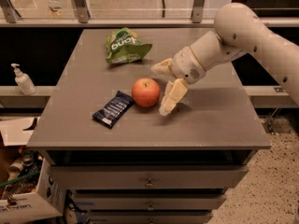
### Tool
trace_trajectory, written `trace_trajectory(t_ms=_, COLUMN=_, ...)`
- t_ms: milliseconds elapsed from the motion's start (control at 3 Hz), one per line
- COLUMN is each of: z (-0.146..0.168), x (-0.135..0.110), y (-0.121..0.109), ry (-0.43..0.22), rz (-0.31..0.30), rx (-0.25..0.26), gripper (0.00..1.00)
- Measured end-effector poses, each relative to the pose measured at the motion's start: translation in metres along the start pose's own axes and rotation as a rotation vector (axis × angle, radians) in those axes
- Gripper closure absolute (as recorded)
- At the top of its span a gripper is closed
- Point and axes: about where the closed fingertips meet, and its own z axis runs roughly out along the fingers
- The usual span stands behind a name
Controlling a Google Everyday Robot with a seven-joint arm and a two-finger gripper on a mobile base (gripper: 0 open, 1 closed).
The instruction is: Move apple near rxbar blueberry
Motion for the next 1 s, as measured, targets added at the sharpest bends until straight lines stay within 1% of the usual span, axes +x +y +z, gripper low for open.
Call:
trace_trajectory(t_ms=333, z=-0.032, x=0.004, y=-0.013, ry=-0.039, rz=0.016, rx=0.058, gripper=0.00)
trace_trajectory(t_ms=667, z=-0.098, x=0.020, y=-0.022, ry=-0.106, rz=0.024, rx=0.145, gripper=0.00)
trace_trajectory(t_ms=1000, z=-0.102, x=0.019, y=-0.023, ry=-0.110, rz=0.021, rx=0.153, gripper=0.00)
